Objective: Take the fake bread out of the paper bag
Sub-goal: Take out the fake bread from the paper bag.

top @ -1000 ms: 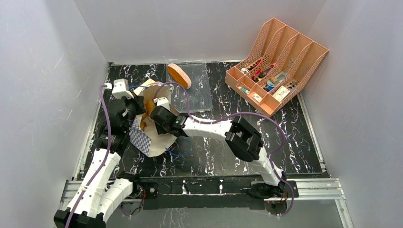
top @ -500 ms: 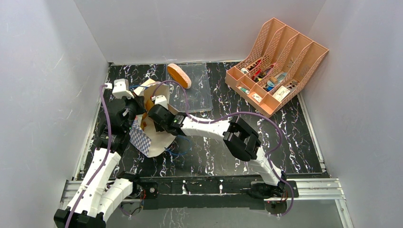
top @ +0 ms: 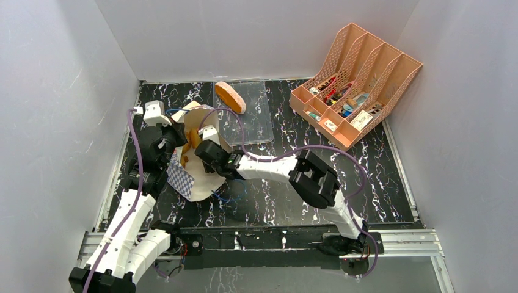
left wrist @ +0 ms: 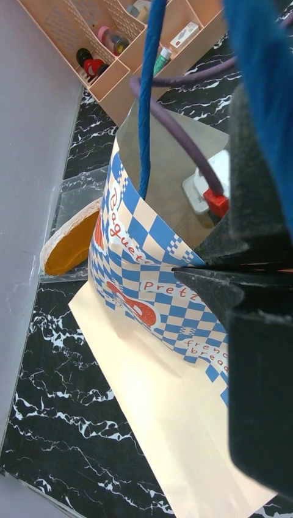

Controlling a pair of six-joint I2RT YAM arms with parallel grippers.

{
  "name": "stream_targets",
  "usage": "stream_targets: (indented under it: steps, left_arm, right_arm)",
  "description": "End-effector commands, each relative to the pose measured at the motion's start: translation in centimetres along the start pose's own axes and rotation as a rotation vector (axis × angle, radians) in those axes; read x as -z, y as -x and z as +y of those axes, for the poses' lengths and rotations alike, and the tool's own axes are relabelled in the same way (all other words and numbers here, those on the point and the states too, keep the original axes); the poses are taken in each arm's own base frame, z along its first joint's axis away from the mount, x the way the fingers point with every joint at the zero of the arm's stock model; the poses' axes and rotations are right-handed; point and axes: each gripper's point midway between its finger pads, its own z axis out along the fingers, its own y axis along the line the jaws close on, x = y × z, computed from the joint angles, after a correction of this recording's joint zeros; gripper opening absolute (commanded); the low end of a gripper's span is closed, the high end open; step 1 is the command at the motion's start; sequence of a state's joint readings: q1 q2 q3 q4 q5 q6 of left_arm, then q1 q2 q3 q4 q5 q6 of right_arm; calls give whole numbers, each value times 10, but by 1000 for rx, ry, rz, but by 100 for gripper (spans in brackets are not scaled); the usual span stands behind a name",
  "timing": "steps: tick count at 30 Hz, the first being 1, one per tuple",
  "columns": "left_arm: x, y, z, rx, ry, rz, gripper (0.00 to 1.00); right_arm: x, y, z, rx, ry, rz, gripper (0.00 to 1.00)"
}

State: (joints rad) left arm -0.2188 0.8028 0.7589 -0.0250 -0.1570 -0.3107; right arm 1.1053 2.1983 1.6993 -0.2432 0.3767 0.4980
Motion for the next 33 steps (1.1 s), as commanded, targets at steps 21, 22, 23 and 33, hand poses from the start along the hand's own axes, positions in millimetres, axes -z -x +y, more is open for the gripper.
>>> stream_targets:
  steps: [21, 22, 23, 33]
  left_arm:
    - [-24, 1, 9, 32, 95, 14, 0]
    - [-25, 0, 9, 32, 95, 16, 0]
    - [-25, 0, 9, 31, 96, 19, 0]
    - [-28, 1, 11, 16, 112, 19, 0]
  right_arm:
    - [114, 43, 19, 67, 120, -188, 0]
    - [116, 43, 20, 68, 123, -191, 0]
    - [118, 45, 20, 68, 126, -194, 0]
    - [147, 65, 26, 72, 160, -232, 0]
